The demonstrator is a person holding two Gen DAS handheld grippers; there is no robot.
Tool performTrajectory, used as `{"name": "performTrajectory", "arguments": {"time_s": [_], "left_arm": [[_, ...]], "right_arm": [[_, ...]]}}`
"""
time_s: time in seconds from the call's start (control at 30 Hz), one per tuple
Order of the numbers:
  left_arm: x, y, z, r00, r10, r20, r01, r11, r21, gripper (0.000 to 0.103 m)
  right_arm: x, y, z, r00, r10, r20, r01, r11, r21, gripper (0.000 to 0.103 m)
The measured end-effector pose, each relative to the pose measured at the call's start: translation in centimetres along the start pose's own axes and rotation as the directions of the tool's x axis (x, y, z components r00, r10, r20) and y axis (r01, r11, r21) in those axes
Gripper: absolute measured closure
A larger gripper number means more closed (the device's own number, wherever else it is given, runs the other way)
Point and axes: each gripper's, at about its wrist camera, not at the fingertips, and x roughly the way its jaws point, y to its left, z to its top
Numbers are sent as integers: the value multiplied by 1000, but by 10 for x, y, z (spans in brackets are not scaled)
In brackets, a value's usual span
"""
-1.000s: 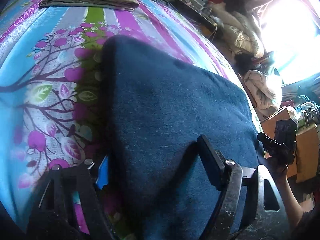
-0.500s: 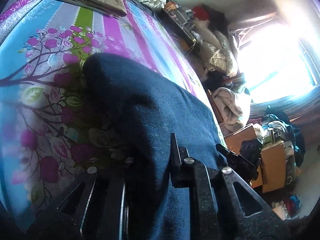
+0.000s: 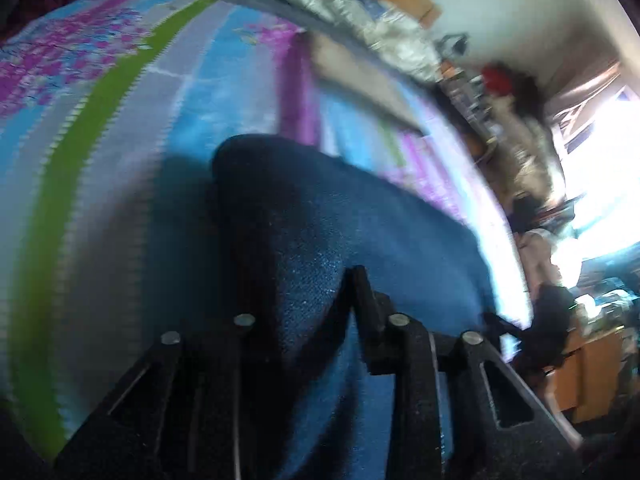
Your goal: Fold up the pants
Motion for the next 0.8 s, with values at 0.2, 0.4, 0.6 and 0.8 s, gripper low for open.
{"name": "performTrajectory", "arguments": {"time_s": [0.2, 0.4, 0.6, 0.8], "left_arm": [[-82, 22, -8, 878, 369, 306, -381, 924, -22, 56], [-47, -29, -70, 995, -33, 89, 17, 984, 179, 54], [3, -25, -121, 995, -92, 38, 89, 992, 88, 64], [5, -17, -121, 994, -99, 45, 96, 993, 61, 73]], "right_arm": [[-25, 30, 2, 981, -171, 90, 181, 976, -117, 50], [6, 91, 22, 1000, 4, 24, 2, 968, -252, 50], [79, 158, 41, 987, 81, -140, -132, 903, -410, 50], [210, 222, 59, 951, 20, -309, -204, 790, -578, 72]]}}
